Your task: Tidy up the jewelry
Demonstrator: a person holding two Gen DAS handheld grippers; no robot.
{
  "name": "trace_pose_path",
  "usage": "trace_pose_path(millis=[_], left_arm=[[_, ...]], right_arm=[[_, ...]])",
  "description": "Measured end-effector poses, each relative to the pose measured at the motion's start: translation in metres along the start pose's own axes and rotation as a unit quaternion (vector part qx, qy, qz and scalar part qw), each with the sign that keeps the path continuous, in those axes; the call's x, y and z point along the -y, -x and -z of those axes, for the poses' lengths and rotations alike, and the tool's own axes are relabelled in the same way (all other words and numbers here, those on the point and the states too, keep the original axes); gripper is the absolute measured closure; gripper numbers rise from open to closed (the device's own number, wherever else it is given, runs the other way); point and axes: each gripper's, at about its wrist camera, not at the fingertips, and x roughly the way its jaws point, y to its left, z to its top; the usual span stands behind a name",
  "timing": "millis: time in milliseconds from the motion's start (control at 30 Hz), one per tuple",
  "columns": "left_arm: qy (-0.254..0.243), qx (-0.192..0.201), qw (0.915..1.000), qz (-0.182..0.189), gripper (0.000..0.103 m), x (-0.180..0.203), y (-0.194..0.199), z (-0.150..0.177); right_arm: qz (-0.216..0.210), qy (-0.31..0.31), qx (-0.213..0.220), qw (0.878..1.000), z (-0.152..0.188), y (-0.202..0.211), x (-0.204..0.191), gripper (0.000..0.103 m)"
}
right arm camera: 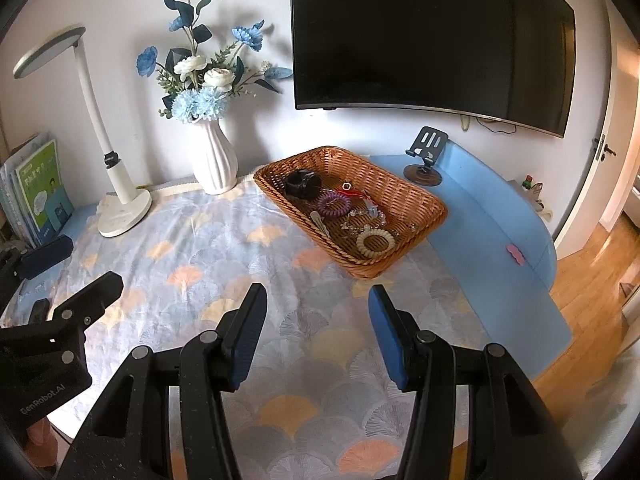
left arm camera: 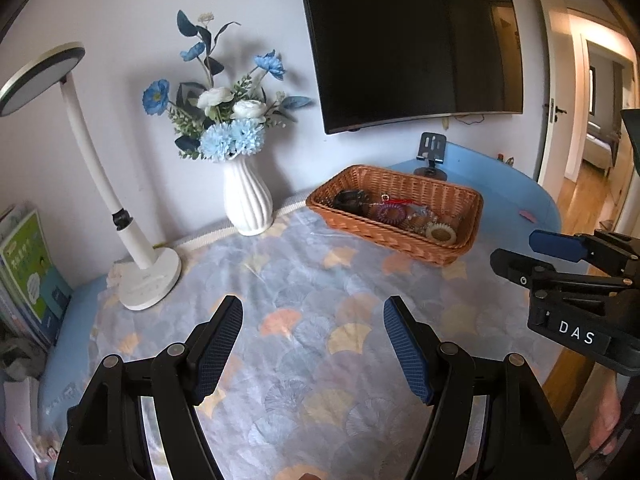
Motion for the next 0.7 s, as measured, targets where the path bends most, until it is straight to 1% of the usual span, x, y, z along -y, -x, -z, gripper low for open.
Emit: trace_pose_path(millis=[233, 500, 633, 700], left_arm=[[0.010, -0.015, 0.9998, -0.003, 0.028, -0.004, -0.008, 0.005], [0.009, -0.020, 0.9998, -0.003, 0.028, -0.004, -0.013, 0.006], [0.006, -0.023, 0.9997, -0.005, 0.028, -0.003, -0.015, 0.008], [0.007, -0.021, 0.9997, -0.006, 0.028, -0.005, -0.015, 0.008]], right_arm=[[-0.002, -0.005, -0.011, 1.000, 0.001, -0.007, 0.000, 0.048], [0.000, -0.005, -0.018, 1.000, 0.002, -0.012, -0.001, 0.048], [0.017, -0.001, -0.023, 1.000, 0.003, -0.016, -0.003, 0.048], [0.015, -0.003, -0.024, 1.000, 0.004, -0.017, -0.003, 0.048]])
